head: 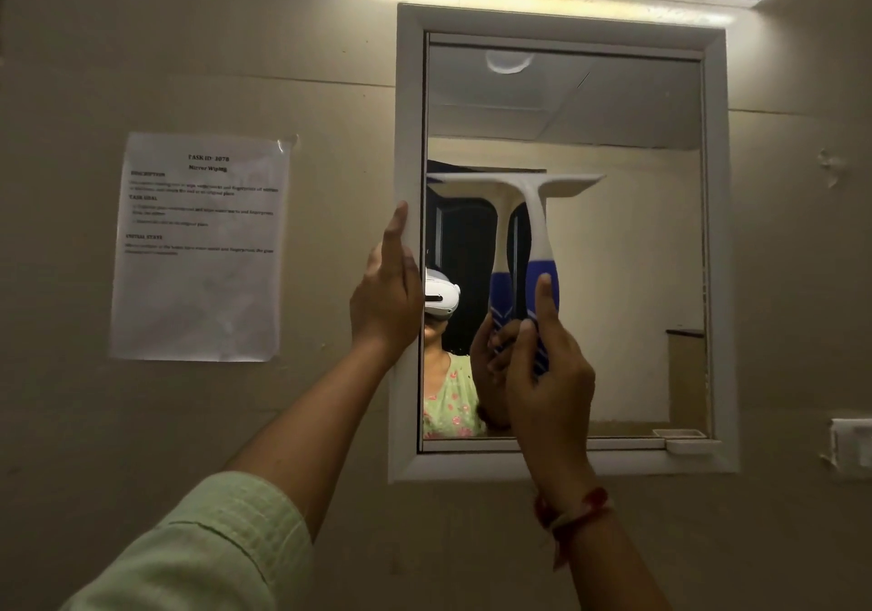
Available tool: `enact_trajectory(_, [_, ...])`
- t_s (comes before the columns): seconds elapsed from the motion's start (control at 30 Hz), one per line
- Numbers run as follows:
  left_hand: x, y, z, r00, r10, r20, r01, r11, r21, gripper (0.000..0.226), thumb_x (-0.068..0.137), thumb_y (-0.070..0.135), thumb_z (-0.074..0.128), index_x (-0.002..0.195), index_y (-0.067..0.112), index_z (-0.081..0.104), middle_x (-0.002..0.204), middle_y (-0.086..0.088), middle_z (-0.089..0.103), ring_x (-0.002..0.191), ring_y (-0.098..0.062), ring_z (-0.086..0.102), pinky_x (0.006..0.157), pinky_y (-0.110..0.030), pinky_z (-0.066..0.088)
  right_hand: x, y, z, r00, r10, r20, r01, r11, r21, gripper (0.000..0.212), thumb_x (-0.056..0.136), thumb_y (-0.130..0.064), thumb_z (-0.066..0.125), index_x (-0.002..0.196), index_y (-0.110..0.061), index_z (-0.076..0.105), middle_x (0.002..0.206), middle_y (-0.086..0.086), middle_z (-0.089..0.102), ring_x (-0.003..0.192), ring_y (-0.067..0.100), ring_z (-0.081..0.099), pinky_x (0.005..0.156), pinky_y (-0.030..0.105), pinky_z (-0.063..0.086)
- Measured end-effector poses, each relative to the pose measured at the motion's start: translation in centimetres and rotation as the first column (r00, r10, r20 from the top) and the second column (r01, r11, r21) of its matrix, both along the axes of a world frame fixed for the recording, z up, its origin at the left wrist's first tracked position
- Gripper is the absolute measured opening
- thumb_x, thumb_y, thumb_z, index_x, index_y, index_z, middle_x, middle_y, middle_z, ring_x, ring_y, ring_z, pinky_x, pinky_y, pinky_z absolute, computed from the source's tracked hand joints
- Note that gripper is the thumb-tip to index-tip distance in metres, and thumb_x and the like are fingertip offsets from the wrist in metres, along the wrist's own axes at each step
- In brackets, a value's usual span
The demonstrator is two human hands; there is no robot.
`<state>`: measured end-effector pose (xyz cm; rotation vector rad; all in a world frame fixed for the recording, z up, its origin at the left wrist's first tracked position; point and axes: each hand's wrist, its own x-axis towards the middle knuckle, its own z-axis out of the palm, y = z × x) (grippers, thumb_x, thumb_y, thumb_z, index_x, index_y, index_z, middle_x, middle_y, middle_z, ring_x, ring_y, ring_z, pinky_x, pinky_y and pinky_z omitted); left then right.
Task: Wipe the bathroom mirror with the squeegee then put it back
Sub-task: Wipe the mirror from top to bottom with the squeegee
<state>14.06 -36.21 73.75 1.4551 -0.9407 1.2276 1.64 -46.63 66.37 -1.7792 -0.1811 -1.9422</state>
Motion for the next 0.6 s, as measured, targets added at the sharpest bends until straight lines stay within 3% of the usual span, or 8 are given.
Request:
enact_trajectory(0.1, [0.0, 0.0, -0.1, 1.000, -0.006, -0.004, 0.006, 1.000, -0.005, 0.044, 0.101, 0.023, 0.027, 0.144, 0.031, 0.018, 0.139, -0.013, 0.044, 0.055, -0.008, 0.052, 0.048, -0.013, 0.038, 0.1, -0.3, 0.7, 1.000, -0.016, 0.012, 0.016, 1.000, 0.010, 0.050, 0.094, -0.019, 0.045, 0.142, -0.014, 0.031, 0.088, 0.009, 0.063, 0.073, 0.012, 0.059, 0.074, 0.017, 0.048])
enact_trajectory(0.33, [0.2, -0.1, 0.0, 1.000, -0.020, 0.006, 0.020, 1.000, -0.003, 0.044, 0.101, 0.023, 0.027, 0.144, 0.032, 0.018, 0.142, -0.009, 0.042, 0.052, -0.007, 0.048, 0.048, -0.011, 0.035, -0.3, 0.6, -4.6, 0.999, 0.038, -0.033, -0.037, 0.999, 0.035, 0.052, 0.093, -0.031, 0.038, 0.144, -0.023, 0.027, 0.093, 0.001, 0.057, 0.079, 0.009, 0.059, 0.071, 0.018, 0.051])
enact_trajectory(0.5, [0.3, 0.0, 0.0, 1.000, -0.021, -0.007, 0.021, 1.000, 0.002, 0.044, 0.101, 0.024, 0.025, 0.144, 0.033, 0.017, 0.142, -0.009, 0.041, 0.053, -0.009, 0.051, 0.048, -0.010, 0.036, 0.0, 1.0, -0.7, 0.998, 0.059, -0.003, -0.059, 0.996, 0.061, 0.051, 0.094, -0.021, 0.043, 0.143, -0.019, 0.029, 0.091, 0.010, 0.062, 0.078, 0.015, 0.060, 0.077, 0.028, 0.054])
enact_trajectory(0.6, [0.2, 0.1, 0.0, 1.000, -0.021, -0.019, 0.021, 1.000, 0.004, 0.044, 0.102, 0.024, 0.025, 0.144, 0.032, 0.017, 0.141, -0.010, 0.042, 0.054, -0.010, 0.051, 0.048, -0.010, 0.036, 0.3, 1.6, 0.0, 0.998, 0.066, 0.014, -0.067, 0.995, 0.076, 0.051, 0.094, -0.022, 0.042, 0.143, -0.021, 0.029, 0.087, 0.009, 0.062, 0.075, 0.016, 0.060, 0.075, 0.027, 0.053])
